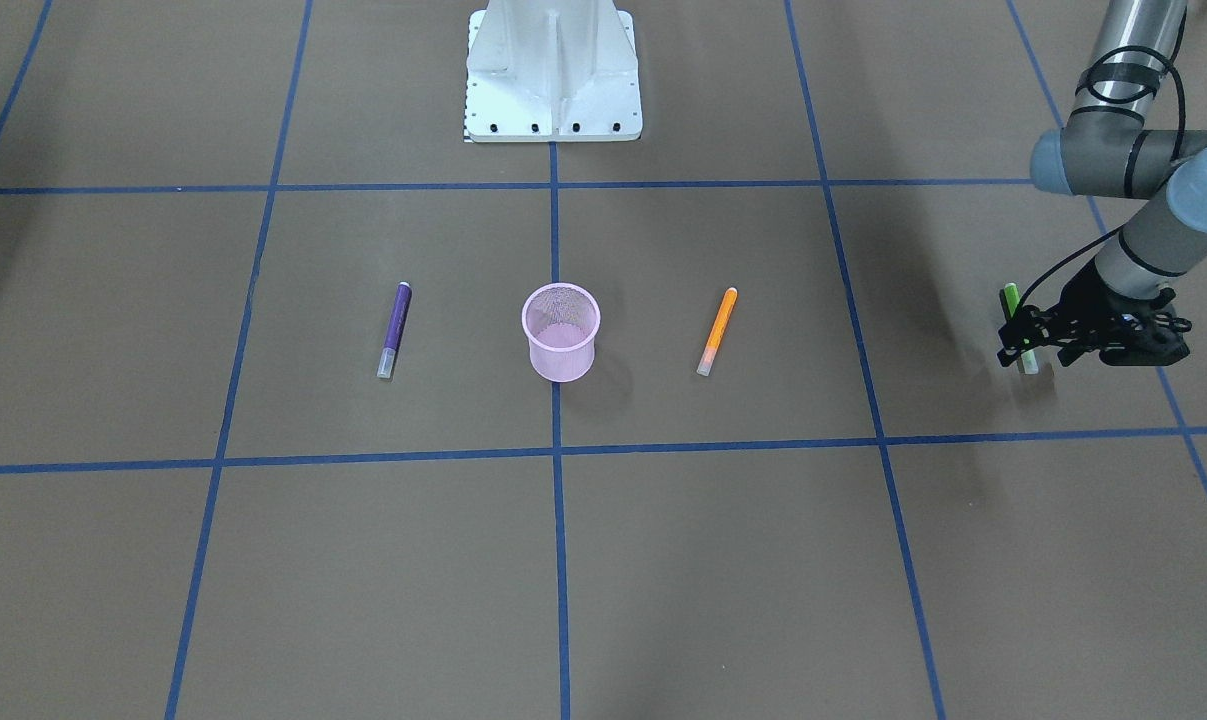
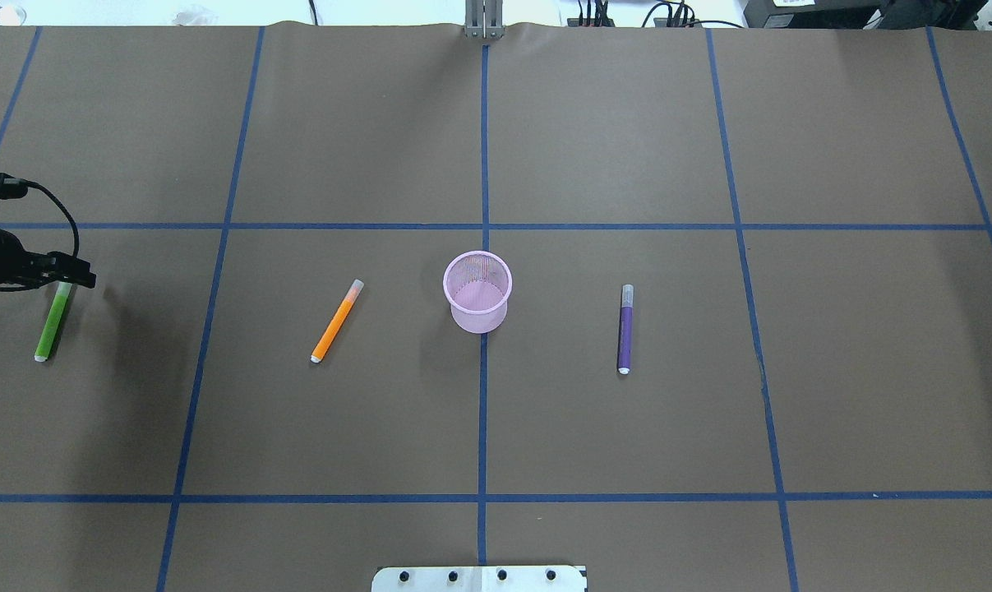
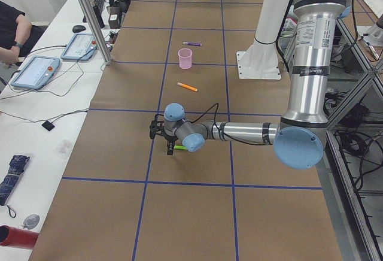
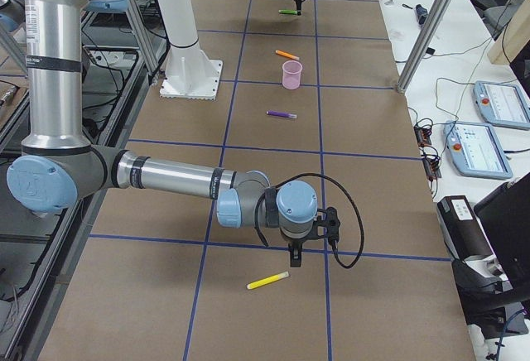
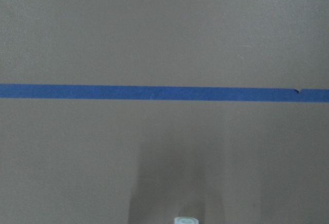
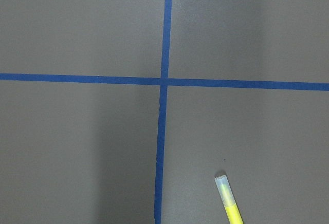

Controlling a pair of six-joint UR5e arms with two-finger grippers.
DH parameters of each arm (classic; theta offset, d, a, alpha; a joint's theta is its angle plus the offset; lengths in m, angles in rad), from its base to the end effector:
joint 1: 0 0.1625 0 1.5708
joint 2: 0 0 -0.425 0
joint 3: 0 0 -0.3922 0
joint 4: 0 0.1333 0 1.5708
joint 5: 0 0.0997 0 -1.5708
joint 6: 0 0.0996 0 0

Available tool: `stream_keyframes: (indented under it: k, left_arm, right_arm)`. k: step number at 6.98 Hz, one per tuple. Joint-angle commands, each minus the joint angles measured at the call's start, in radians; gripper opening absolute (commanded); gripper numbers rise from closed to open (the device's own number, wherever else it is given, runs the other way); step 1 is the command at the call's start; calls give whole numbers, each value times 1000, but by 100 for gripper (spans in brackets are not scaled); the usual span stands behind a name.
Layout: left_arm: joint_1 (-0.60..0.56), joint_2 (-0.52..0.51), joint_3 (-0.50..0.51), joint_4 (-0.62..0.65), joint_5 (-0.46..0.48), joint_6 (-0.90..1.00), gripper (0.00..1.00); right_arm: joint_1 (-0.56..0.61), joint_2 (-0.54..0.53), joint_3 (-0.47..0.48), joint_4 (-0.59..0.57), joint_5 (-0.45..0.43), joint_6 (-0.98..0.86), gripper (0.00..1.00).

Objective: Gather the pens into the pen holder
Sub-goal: 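Lower the left gripper onto the green highlighter and close it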

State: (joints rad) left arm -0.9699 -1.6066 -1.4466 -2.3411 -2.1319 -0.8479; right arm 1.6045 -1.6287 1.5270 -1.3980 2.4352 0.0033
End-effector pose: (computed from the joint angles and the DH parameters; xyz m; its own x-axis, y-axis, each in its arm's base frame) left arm 0.2371 -0.4879 0.6245 0.6657 0.0195 -0.7459 0.0911 0.9901 0.1072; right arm 0.0733 -0.4674 0.6840 0.6504 -0.0288 0.7590 -0.0358 0.9970 0.0685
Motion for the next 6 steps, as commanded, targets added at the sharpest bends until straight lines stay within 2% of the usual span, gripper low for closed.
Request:
stream_keyframes:
  k: [1,4,6]
  left_arm:
    - [39,17,-82,92,3,7,86]
    - [28,85,-113,95,-8,94,84]
    - [28,85,-112,95,-10,96,84]
  right_arm:
    - [0,3,-7,1,1,0,100]
    - [0,6,-10,1,1,1,100]
    - [0,6,-15,1,12,1,100]
